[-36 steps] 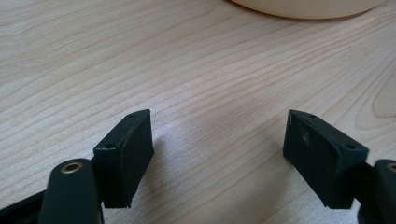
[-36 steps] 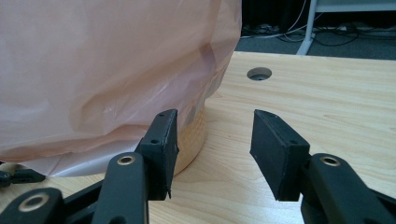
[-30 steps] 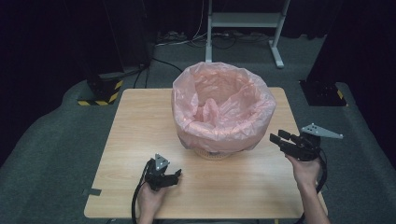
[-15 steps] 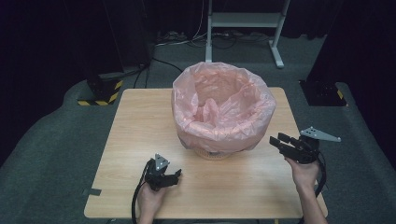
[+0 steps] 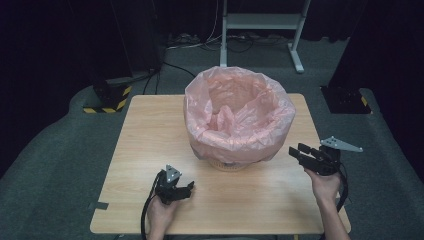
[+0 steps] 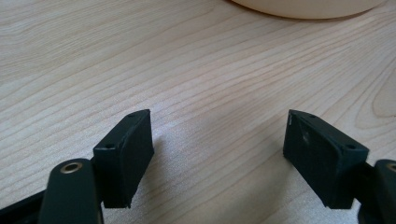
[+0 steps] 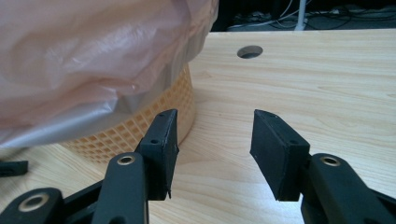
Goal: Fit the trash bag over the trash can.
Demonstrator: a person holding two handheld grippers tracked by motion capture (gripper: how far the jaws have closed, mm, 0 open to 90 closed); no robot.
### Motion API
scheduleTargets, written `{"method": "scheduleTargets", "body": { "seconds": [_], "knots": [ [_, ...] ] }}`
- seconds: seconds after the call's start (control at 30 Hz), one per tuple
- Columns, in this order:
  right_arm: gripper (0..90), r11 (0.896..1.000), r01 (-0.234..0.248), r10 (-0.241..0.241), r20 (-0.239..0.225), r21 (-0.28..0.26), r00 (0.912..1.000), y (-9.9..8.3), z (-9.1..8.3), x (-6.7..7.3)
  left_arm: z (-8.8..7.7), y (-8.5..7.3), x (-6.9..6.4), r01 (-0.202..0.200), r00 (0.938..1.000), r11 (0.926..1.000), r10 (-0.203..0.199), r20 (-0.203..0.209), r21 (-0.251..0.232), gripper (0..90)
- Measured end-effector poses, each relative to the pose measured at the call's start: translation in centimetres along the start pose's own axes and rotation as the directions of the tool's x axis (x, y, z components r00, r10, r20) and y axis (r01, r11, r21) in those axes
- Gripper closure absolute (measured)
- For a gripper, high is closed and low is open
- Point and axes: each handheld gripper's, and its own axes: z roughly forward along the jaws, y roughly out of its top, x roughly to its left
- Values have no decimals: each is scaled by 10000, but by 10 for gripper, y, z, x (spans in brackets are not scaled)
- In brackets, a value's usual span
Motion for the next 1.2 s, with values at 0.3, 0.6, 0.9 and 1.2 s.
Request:
{"method": "scheduleTargets", "body": {
  "seconds": [0.3, 0.6, 0.9, 1.2],
  "knots": [
    [509, 9998, -61, 57, 178, 211, 9998, -7, 5, -6, 0, 0, 0, 3, 10000, 10000, -3, -3, -4, 242],
    [507, 9988, -141, 124, 355, 466, 9993, -16, 14, -11, 0, 0, 0, 1, 10000, 10000, -1, -3, -2, 242],
    [507, 9984, -128, 98, 555, 550, 9984, -22, 17, -19, 0, 0, 0, -5, 10000, 10000, 5, -7, 0, 242],
    [505, 9962, -305, 246, 719, 814, 9971, -31, 27, -25, 0, 0, 0, 4, 10000, 10000, -4, -9, -7, 242]
  ]
}}
